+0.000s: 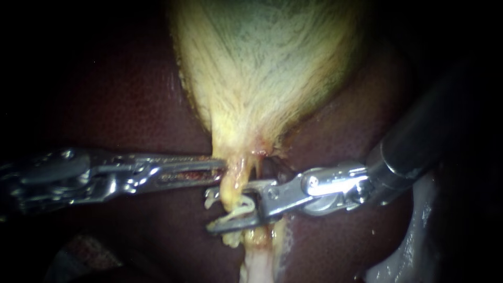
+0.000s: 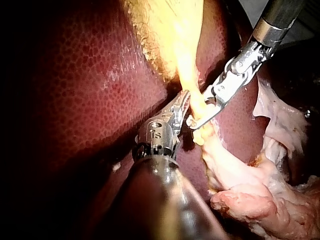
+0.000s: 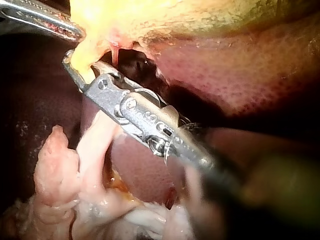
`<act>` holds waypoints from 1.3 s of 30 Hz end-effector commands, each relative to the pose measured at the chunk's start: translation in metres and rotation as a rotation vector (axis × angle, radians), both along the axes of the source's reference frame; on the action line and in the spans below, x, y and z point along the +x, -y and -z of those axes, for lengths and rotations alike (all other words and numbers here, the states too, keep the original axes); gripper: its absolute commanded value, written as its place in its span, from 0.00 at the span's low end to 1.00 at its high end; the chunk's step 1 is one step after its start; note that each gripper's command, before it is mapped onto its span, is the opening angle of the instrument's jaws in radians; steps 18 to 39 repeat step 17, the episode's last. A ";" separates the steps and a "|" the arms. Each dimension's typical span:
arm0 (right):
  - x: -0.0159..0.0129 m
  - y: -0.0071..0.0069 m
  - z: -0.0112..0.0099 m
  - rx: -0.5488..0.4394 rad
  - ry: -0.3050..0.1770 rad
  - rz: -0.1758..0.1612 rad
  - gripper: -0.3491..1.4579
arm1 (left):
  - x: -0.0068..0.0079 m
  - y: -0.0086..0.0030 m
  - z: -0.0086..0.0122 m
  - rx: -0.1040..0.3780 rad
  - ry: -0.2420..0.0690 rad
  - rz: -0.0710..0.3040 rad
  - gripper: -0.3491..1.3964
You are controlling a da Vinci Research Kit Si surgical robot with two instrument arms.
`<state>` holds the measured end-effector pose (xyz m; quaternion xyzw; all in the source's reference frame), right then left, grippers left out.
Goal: Clipping third clip left tube
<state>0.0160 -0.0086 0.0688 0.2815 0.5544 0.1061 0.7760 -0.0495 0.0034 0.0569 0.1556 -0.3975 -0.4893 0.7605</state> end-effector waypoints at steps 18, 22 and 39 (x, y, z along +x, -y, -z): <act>-0.0001 0.0004 -0.0005 -0.004 0.000 0.001 0.02 | -0.0001 -0.0001 -0.0001 0.000 0.000 0.000 0.00; -0.0001 0.0004 -0.0005 -0.004 0.000 0.001 0.02 | -0.0001 -0.0001 -0.0001 0.000 0.000 0.000 0.00; -0.0001 0.0004 -0.0005 -0.004 0.000 0.001 0.02 | -0.0001 -0.0001 -0.0001 0.000 0.000 0.000 0.00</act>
